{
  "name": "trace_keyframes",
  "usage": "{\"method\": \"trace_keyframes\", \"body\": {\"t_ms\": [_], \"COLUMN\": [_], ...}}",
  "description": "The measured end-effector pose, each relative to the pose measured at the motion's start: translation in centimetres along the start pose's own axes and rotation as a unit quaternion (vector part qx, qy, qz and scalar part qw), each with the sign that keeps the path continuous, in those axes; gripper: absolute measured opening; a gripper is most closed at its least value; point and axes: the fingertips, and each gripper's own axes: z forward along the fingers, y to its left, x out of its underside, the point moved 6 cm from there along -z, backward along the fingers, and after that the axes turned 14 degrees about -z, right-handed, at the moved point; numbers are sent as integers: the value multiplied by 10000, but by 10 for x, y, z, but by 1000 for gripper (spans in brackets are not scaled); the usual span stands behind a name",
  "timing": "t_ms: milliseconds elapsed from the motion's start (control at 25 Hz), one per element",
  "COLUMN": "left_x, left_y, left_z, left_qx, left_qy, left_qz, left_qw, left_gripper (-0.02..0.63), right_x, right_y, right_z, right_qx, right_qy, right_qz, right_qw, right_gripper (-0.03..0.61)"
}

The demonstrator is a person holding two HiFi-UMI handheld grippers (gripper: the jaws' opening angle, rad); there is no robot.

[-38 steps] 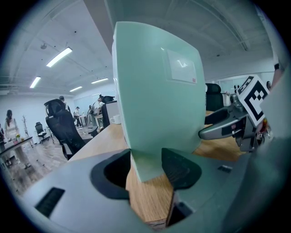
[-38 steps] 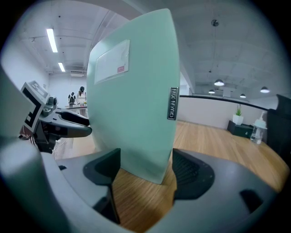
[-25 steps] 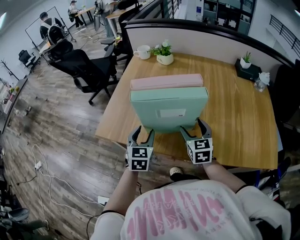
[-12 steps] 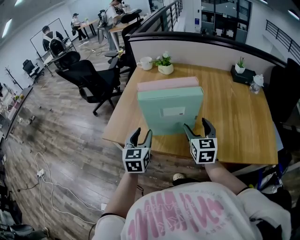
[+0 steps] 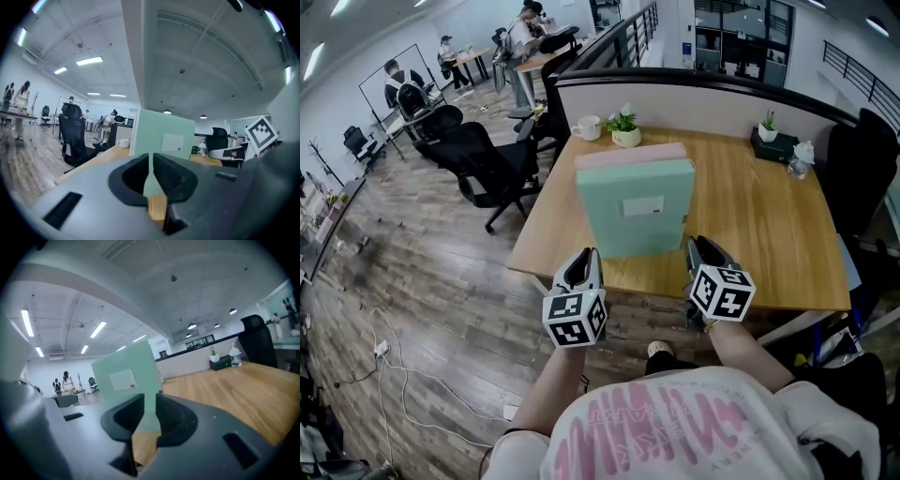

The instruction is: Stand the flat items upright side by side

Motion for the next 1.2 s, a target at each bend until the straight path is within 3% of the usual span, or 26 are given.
{"method": "trace_keyframes", "body": {"t_ms": [120, 360, 480, 720, 1000, 1200], "left_x": [0, 0, -5, -9, -7, 8], "left_y": [-17, -53, -63, -79, -104, -122], "left_z": [-9, -21, -27, -43, -70, -84], "left_qx": [13, 342, 388, 272, 150, 54], "left_qy": [-16, 182, 236, 145, 32, 18], "left_qz": [131, 84, -149, -208, -331, -486], "left_qw": [9999, 9992, 9989, 9993, 9993, 9988], "left_gripper": [12, 5, 5, 5, 5, 5], "right_x": [-1, -13, -26, -43, -37, -28], "right_y": [7, 23, 27, 26, 23, 20], "right_z": [-12, -31, -41, -61, -89, -114], "right_qx": [-157, -825, -1070, -1082, -1316, -1500], "right_qy": [-4, -237, -515, -764, -562, -494], "right_qz": [181, 597, 700, 333, 273, -107], "right_qw": [9997, 9945, 9905, 9906, 9893, 9874], "right_gripper": [-2, -3, -3, -3, -3, -3]}}
